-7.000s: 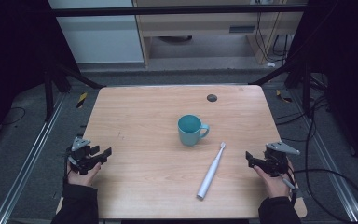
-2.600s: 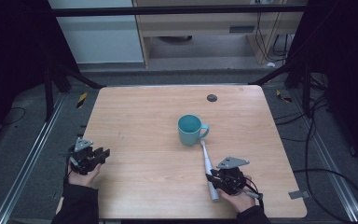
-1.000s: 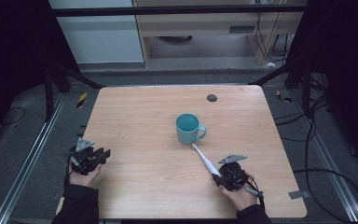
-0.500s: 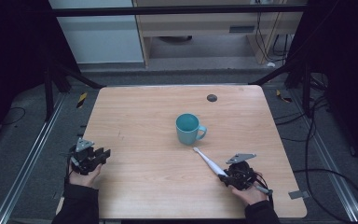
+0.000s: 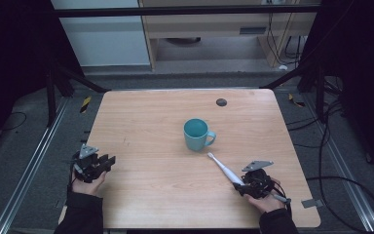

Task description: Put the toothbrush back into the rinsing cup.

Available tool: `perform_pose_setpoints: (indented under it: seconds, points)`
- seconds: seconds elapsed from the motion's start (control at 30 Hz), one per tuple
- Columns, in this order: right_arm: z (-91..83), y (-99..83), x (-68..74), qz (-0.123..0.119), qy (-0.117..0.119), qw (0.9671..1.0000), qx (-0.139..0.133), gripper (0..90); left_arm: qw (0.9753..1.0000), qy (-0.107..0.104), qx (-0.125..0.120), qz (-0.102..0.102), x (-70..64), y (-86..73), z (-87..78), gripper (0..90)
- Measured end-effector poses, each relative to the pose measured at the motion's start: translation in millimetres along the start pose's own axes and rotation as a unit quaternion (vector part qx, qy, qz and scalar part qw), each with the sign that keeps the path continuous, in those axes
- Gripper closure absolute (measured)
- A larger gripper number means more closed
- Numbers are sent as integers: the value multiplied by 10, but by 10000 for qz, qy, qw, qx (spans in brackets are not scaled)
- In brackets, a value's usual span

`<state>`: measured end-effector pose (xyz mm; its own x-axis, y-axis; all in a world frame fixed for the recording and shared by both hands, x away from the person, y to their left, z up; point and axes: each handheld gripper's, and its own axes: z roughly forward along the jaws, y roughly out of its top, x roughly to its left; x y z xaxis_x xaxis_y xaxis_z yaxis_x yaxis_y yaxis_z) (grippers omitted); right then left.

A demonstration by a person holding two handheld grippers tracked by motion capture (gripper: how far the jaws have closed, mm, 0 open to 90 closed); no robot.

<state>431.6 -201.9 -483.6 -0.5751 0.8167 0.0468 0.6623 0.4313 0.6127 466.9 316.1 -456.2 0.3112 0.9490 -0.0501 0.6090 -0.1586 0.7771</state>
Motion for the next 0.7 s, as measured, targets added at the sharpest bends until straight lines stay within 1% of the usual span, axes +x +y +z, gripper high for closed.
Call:
perform_pose_setpoints:
  seconds: [0.13, 0.2, 0.27, 0.33, 0.4, 0.5, 0.53, 0.57, 0.6, 0.67, 0.7]
  points:
    - [-76, 34, -22, 94, 3, 9997, -234, 456, 10000, -22, 22, -4, 4, 0, 9, 640]
    - [-113, 60, -31, 118, -13, 9996, -250, 439, 10000, -21, 28, 0, 4, -2, 12, 638]
    - [-149, 95, -34, 83, -16, 9996, -266, 433, 10000, -34, 36, 7, 6, 0, 15, 635]
    - [-168, 138, -36, 79, 5, 9997, -222, 428, 10000, -41, 35, 19, 5, 2, 16, 631]
    - [-175, 177, -36, 89, 106, 9998, -110, 436, 10000, -47, 48, 29, 8, 4, 22, 627]
    - [-162, 234, -22, 53, 152, 9998, 146, 449, 10000, -42, 62, 35, 5, 4, 27, 622]
    - [-162, 234, -22, 53, 152, 9998, 146, 449, 10000, -42, 62, 35, 5, 4, 27, 620]
    - [-146, 266, -13, 21, 223, 9993, 312, 456, 9999, -40, 70, 62, 2, 7, 25, 619]
    - [-140, 276, -3, 28, 244, 9989, 392, 460, 9999, -40, 70, 70, 1, 9, 25, 618]
    - [-124, 298, 7, -107, 226, 9980, 580, 468, 9999, -40, 66, 71, -1, 10, 26, 616]
    - [-124, 298, 7, -107, 226, 9980, 580, 468, 9999, -40, 66, 71, -1, 10, 26, 616]
